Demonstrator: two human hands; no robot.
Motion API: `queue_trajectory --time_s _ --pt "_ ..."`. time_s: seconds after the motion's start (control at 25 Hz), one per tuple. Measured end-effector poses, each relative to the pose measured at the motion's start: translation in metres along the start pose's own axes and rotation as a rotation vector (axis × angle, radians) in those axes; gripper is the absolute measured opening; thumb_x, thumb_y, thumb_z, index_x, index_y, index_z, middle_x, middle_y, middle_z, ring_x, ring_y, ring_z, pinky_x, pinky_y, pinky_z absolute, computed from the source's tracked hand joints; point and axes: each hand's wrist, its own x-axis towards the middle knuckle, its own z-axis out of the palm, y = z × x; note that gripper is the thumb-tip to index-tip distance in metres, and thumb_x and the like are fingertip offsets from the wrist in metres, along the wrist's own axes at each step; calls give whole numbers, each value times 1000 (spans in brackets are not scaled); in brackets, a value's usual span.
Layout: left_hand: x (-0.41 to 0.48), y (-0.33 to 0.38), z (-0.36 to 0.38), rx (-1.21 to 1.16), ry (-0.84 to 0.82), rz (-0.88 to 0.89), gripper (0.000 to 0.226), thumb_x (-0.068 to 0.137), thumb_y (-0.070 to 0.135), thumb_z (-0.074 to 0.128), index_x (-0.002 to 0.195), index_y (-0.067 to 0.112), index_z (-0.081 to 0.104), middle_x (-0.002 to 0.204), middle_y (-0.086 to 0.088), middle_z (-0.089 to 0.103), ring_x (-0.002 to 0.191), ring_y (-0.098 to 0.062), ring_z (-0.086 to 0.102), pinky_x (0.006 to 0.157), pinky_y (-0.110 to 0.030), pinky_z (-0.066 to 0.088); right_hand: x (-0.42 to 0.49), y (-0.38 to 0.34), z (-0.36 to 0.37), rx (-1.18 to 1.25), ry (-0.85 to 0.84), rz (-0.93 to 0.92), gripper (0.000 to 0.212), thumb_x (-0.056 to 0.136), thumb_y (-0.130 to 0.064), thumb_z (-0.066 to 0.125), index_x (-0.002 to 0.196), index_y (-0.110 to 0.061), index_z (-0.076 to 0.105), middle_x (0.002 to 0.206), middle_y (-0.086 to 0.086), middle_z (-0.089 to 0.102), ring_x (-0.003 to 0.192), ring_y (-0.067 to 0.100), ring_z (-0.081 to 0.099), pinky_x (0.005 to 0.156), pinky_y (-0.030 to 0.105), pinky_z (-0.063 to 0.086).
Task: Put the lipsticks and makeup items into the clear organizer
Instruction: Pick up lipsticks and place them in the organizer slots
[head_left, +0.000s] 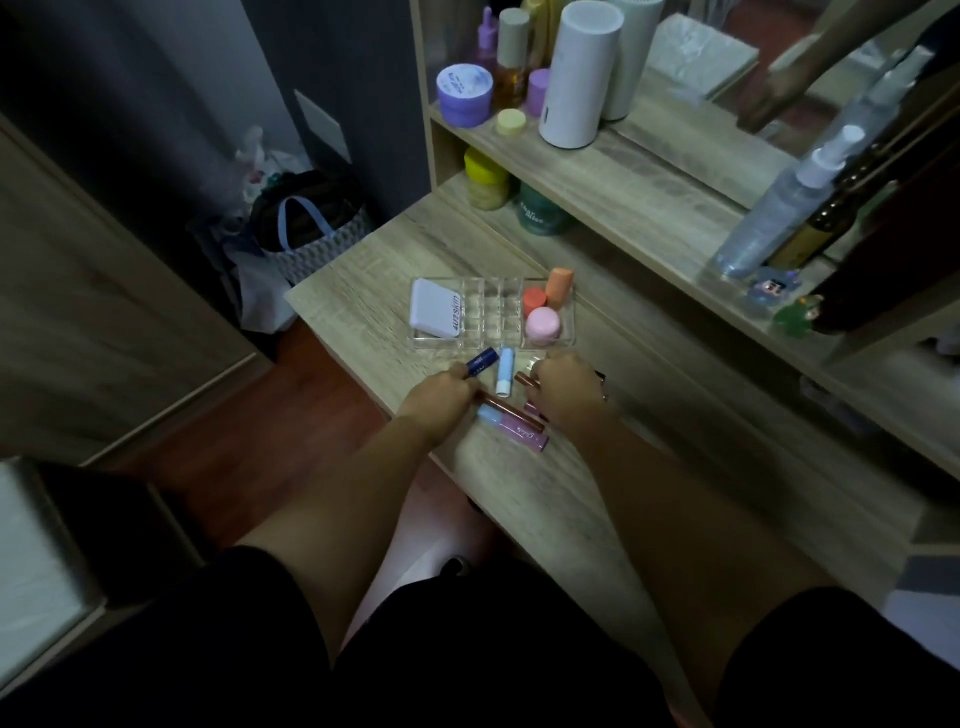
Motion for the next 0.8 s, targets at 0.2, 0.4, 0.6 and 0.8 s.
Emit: queue_trajectory --time_s 0.2,0.4,0.6,0.8 --pt "9 -3 0 23 -17 31 30 94 20 49 120 10 58 128 -18 50 108 -38 56 92 -42 48 11 -1 2 3 -35 1 29 95 -30 50 102 -7 66 107 11 64 99 25 60 85 35 48" --pt "10 -11 -18 -92 27 94 27 90 10 53 115 6 61 115 -19 55 103 -34 56 84 -37 46 10 4 -15 103 -30 7 29 94 -31 50 108 -8 61 110 12 61 100 27 60 86 40 52" --pt "4 -32 -55 -280 79 166 18 84 9 63 102 9 65 94 -10 72 80 -19 64 69 -19 39 7 26 -48 738 41 86 19 95 -23 52 109 -12 58 94 2 60 79 12 62 64 20 49" --pt "14 -45 -105 -499 297 64 19 86 16 64 105 16 67 94 2 70 75 2 59 67 -2 40 23 29 -80 1144 216 60 31 94 -15 53 125 -16 50 101 -8 59 82 -2 56 71 16 50"
